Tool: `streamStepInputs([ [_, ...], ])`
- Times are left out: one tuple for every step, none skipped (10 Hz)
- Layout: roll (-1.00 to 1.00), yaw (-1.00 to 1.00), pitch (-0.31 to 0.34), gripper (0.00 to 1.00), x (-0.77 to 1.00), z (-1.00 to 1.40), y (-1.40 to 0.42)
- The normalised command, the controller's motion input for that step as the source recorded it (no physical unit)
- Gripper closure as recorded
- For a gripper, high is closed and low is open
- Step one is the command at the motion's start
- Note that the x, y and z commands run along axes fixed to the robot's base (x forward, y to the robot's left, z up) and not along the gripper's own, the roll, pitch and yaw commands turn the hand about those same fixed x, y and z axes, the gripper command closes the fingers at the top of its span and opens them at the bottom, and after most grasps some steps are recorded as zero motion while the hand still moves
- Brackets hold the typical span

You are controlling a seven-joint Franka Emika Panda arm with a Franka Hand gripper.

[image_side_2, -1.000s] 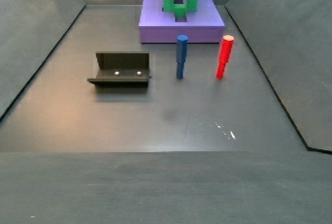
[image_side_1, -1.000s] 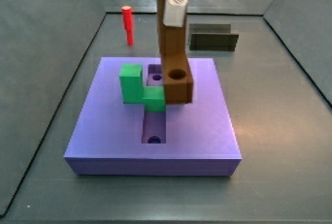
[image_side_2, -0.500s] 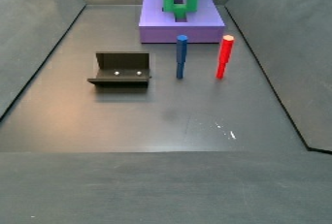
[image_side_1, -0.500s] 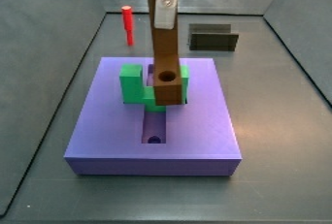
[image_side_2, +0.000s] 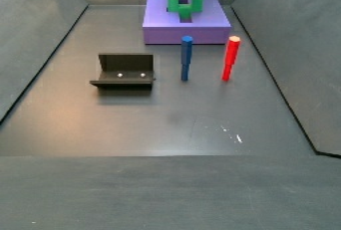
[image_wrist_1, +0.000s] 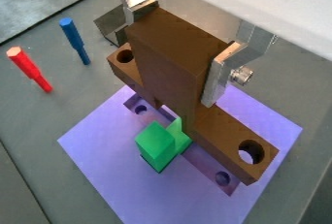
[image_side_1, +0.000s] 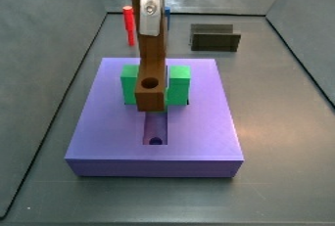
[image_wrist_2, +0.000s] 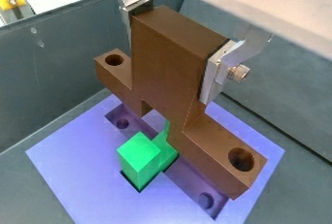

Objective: Pick up the brown object. Move up. Place the brown object on the fixture. Regrasp the brown object. Move to above the board. Insert the brown object.
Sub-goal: Insert the brown object.

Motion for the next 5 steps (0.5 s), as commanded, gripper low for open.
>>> streamStepInputs([
  [0.05, 0.03, 0.027, 1.00, 0.00, -0.09, -0.04],
  [0.11, 0.06, 0.046, 1.00, 0.00, -0.15, -0.01],
  [0.18, 0.00, 0.103, 1.00, 0.03, -0.17, -0.01],
  [0.17, -0.04, 0.139, 1.00, 0.09, -0.18, -0.03],
  [0.14, -0.08, 0.133, 1.00, 0.09, -0.16, -0.05],
])
